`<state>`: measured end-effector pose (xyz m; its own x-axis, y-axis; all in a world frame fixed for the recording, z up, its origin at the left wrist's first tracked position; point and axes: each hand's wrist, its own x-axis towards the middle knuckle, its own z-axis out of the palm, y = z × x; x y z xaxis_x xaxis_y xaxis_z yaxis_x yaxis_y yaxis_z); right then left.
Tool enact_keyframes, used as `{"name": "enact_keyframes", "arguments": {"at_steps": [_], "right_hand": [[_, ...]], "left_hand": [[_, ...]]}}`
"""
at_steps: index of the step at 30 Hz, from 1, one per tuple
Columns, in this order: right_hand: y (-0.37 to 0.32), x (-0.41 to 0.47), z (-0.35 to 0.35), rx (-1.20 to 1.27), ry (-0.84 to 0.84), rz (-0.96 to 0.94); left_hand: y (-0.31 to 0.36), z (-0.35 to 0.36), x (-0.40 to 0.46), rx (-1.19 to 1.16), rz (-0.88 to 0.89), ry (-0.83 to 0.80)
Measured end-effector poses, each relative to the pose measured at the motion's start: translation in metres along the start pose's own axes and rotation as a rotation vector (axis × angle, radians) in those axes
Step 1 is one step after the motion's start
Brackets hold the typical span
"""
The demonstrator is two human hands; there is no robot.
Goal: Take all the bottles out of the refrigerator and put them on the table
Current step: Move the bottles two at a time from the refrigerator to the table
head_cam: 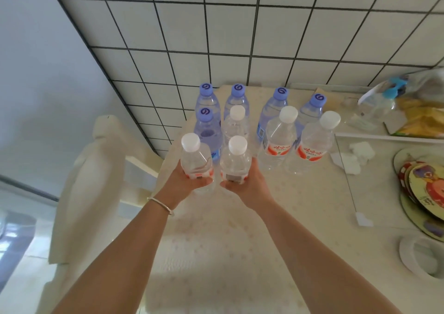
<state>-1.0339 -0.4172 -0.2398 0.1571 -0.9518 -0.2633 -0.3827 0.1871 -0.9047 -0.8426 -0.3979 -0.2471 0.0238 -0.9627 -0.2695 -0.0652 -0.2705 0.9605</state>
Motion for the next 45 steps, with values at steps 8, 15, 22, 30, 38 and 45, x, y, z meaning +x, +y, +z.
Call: {"name": "enact_keyframes", "arguments": {"at_steps": [8, 15, 22, 30, 38, 45], "right_hand": [[0.000, -0.057, -0.023, -0.100, 0.105, 0.104], [-0.031, -0.144, -0.051, -0.107, -0.084, -0.115], [-0.044, -0.266, -0.056, -0.149, -0.331, -0.367], [-0.046, -0.395, -0.004, -0.197, -0.542, -0.587], [-0.053, -0.510, 0.081, -0.180, -0.831, -0.717], [-0.072, -0.587, 0.187, -0.142, -0.960, -0.708]], "left_hand": [[0.007, 0.010, -0.060, 0.021, -0.055, 0.317], [0.043, 0.064, -0.186, -0.052, 0.080, 0.472], [0.036, 0.121, -0.347, -0.199, 0.103, 0.770], [0.016, 0.136, -0.508, -0.208, 0.117, 1.063], [-0.014, 0.103, -0.647, -0.085, 0.099, 1.310], [-0.045, 0.028, -0.745, -0.048, 0.038, 1.425]]}}
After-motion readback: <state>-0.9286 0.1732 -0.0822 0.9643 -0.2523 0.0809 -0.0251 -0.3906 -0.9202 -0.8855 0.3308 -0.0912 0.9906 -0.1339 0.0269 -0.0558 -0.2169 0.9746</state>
